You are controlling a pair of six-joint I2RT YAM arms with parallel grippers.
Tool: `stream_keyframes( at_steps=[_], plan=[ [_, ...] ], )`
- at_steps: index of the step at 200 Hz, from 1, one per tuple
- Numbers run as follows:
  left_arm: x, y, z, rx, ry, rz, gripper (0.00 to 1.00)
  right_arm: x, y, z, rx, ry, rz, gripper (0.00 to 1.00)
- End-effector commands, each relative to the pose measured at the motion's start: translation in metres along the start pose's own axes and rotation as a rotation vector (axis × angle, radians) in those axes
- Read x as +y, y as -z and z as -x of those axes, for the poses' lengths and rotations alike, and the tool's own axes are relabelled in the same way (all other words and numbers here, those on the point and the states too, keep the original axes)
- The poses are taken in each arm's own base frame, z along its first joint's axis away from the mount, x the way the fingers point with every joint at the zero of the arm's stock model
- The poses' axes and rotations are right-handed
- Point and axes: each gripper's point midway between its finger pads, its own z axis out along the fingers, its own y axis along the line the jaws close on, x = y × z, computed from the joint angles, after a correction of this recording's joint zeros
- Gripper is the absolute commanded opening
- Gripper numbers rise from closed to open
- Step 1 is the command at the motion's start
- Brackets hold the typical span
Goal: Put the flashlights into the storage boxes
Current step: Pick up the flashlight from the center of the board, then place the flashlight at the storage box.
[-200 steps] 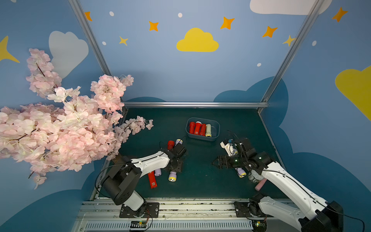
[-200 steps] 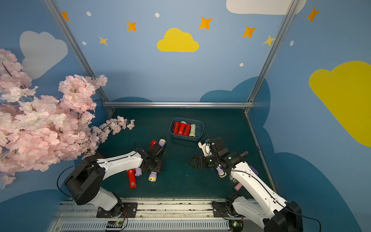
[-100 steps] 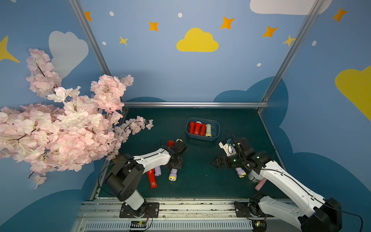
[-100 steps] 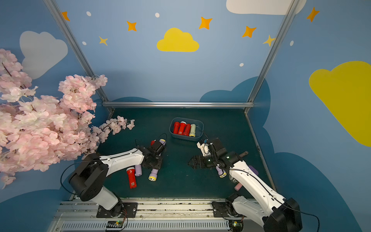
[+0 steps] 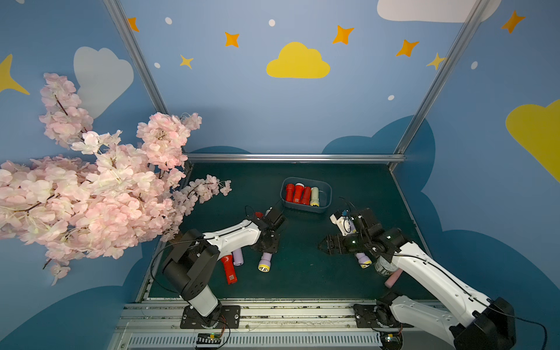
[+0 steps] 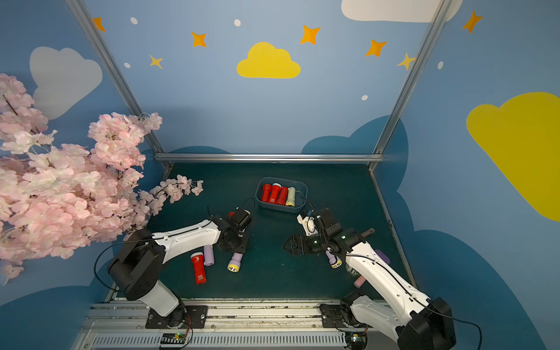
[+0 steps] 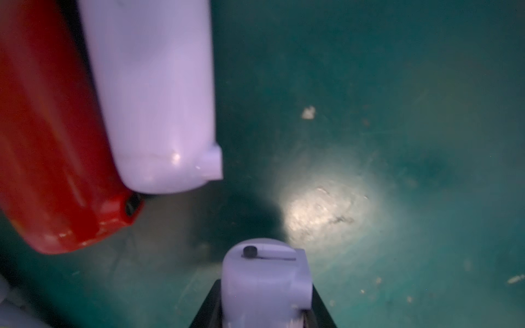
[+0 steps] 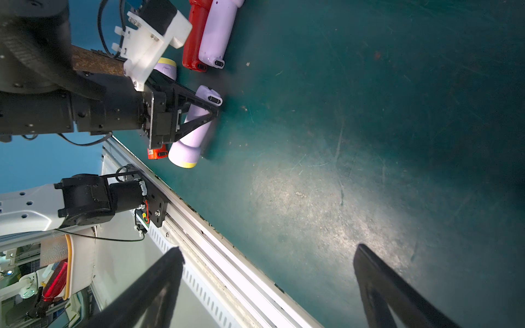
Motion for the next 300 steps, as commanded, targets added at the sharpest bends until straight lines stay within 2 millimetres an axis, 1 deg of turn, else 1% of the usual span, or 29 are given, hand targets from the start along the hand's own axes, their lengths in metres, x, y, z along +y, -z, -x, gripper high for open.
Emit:
stream_keyframes(
  at_steps=[1,24,47,75,103,105,107,116,117,118,121,122,124,125,127,129,154,159,160,163,164,183,203,218,237,254,274,300],
  plan=[
    [-0.018,0.022,0.007,-0.019,-0.027,-0.027,0.15,0.002,0.006,0.002,-0.013,0.026,-0.011,0.94],
    [-0.032,0.036,0.024,-0.046,-0.055,-0.033,0.17,0.000,0.012,0.002,-0.025,0.036,-0.030,0.94],
    [-0.046,0.044,0.049,-0.067,-0.085,-0.039,0.17,-0.001,0.022,0.002,-0.052,0.051,-0.052,0.94],
    [-0.069,0.051,0.095,-0.104,-0.131,-0.046,0.17,-0.004,0.032,0.000,-0.081,0.054,-0.077,0.94],
    [-0.097,0.052,0.144,-0.150,-0.192,-0.069,0.17,-0.006,0.036,-0.002,-0.087,0.053,-0.084,0.94],
    [-0.098,0.049,0.146,-0.147,-0.198,-0.065,0.17,-0.006,0.037,-0.002,-0.089,0.052,-0.085,0.94],
    [-0.100,0.051,0.151,-0.157,-0.202,-0.067,0.18,-0.007,0.037,-0.002,-0.088,0.052,-0.087,0.94],
    [-0.107,0.050,0.168,-0.172,-0.223,-0.065,0.18,-0.008,0.037,-0.002,-0.091,0.052,-0.096,0.94],
    [-0.110,0.054,0.173,-0.187,-0.224,-0.071,0.18,-0.009,0.038,-0.002,-0.092,0.051,-0.097,0.94],
    [-0.109,0.050,0.172,-0.176,-0.226,-0.066,0.18,-0.009,0.038,-0.002,-0.092,0.050,-0.097,0.94],
    [-0.110,0.050,0.178,-0.179,-0.228,-0.066,0.18,-0.010,0.038,-0.002,-0.092,0.050,-0.102,0.94],
    [-0.113,0.054,0.183,-0.193,-0.229,-0.071,0.18,-0.010,0.038,-0.002,-0.093,0.050,-0.102,0.94],
    [-0.112,0.051,0.183,-0.184,-0.231,-0.066,0.18,-0.010,0.038,-0.002,-0.094,0.049,-0.104,0.94],
    [-0.115,0.055,0.188,-0.198,-0.231,-0.072,0.18,-0.011,0.038,-0.002,-0.094,0.049,-0.105,0.94],
    [-0.116,0.053,0.191,-0.199,-0.234,-0.072,0.18,-0.011,0.038,-0.002,-0.094,0.049,-0.107,0.94],
    [-0.118,0.056,0.195,-0.208,-0.237,-0.076,0.18,-0.012,0.039,-0.002,-0.095,0.047,-0.109,0.94],
    [-0.136,0.051,0.234,-0.250,-0.252,-0.102,0.18,-0.016,0.040,0.001,-0.104,0.030,-0.123,0.94],
    [-0.138,0.051,0.241,-0.261,-0.251,-0.108,0.18,-0.017,0.041,0.002,-0.106,0.026,-0.125,0.94],
    [-0.136,0.045,0.240,-0.250,-0.251,-0.105,0.18,-0.017,0.041,0.002,-0.106,0.025,-0.125,0.94],
    [-0.139,0.049,0.247,-0.272,-0.252,-0.115,0.18,-0.018,0.041,0.002,-0.110,0.022,-0.128,0.94],
    [-0.138,0.044,0.246,-0.263,-0.251,-0.112,0.18,-0.018,0.041,0.003,-0.111,0.021,-0.128,0.94],
    [-0.146,0.042,0.271,-0.335,-0.243,-0.150,0.19,-0.022,0.042,0.004,-0.114,0.004,-0.136,0.94],
    [-0.149,0.039,0.290,-0.391,-0.209,-0.203,0.20,-0.027,0.042,0.005,-0.112,-0.017,-0.142,0.94],
    [-0.147,0.035,0.303,-0.426,-0.159,-0.238,0.16,-0.030,0.042,0.006,-0.109,-0.033,-0.147,0.94],
    [-0.156,0.027,0.315,-0.469,-0.142,-0.293,0.15,-0.036,0.041,0.006,-0.106,-0.052,-0.158,0.95],
    [-0.165,0.024,0.323,-0.498,-0.129,-0.338,0.15,-0.040,0.039,0.005,-0.095,-0.067,-0.163,0.94],
    [-0.173,0.028,0.330,-0.524,-0.125,-0.380,0.16,-0.043,0.039,0.004,-0.091,-0.077,-0.171,0.95],
    [-0.175,0.033,0.337,-0.562,-0.126,-0.389,0.17,-0.046,0.037,0.008,-0.092,-0.089,-0.174,0.94]
  ],
)
